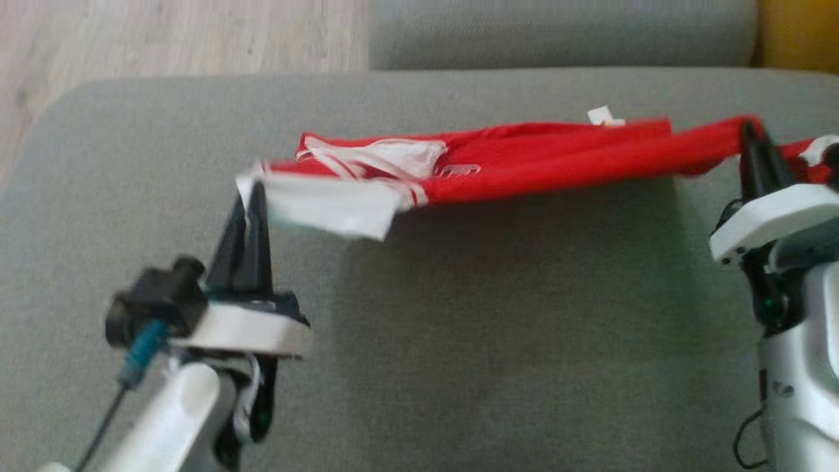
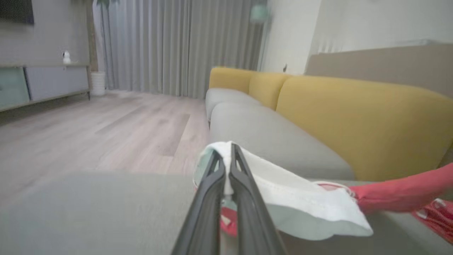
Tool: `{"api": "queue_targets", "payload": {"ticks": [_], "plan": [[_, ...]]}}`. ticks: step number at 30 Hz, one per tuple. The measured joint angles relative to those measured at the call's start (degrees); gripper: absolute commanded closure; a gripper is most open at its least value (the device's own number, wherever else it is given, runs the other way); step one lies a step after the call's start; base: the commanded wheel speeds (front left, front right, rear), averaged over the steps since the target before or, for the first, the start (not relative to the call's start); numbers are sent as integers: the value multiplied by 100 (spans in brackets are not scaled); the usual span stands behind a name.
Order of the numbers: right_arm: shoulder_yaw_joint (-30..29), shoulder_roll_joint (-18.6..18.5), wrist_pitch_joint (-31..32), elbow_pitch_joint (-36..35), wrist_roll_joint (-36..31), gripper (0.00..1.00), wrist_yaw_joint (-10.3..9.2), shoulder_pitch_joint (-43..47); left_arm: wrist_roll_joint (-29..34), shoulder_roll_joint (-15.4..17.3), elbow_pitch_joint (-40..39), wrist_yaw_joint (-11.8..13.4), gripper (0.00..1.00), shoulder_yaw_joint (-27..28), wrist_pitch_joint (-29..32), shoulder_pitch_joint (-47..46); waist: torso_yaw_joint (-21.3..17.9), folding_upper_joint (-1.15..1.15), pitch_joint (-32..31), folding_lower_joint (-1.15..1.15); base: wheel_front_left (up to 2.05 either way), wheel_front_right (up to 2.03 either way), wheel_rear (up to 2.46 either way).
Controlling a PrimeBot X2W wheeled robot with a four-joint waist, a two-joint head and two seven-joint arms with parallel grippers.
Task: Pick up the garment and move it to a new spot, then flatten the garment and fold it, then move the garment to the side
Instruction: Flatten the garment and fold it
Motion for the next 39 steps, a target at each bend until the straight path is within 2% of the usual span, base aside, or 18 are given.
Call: {"api": "queue_targets", "payload": {"ticks": [5, 12, 16, 19, 22, 25, 32, 39], "plan": [[-43, 7, 168, -1466, 102, 100, 0, 327, 213, 386, -866, 1, 100, 175, 383, -595, -97, 0, -381, 0, 0, 0, 0], [-328, 16, 781, -3550, 42, 100, 0, 394, 558, 907, -2042, -77, 100, 402, 1181, -1959, -319, 0, -659, -1, 0, 0, 0], [-410, 15, 1134, -4169, -10, 100, 0, 315, 606, 1022, -2210, -254, 100, 404, 1621, -2785, -411, 0, -617, -1, 0, 0, 0], [-420, 3, 1357, -4301, -10, 100, 0, 109, 568, 1015, -2062, -378, 100, 397, 1852, -3167, -449, 0, -486, 0, 0, 0, 0], [-355, -27, 1515, -4198, -7, 100, 0, -125, 464, 989, -1685, -525, 100, 376, 1970, -3444, -473, 0, -257, 1, 0, 0, 0], [-289, -56, 1564, -3777, -27, 100, 0, -484, 426, 933, -1170, -673, 100, 364, 2022, -3801, -493, 0, 52, 1, 0, 0, 0], [-30, -168, 1210, -2181, -505, 100, 0, -2359, 606, 723, 283, -1096, 100, 247, 1942, -5324, -555, 0, 911, 3, 0, 0, 0], [87, -112, 448, -415, -1232, 100, 0, -4281, 925, 361, 1981, -1326, 100, 236, 1203, -6826, -613, 0, 1589, 3, 0, 0, 0]]}}
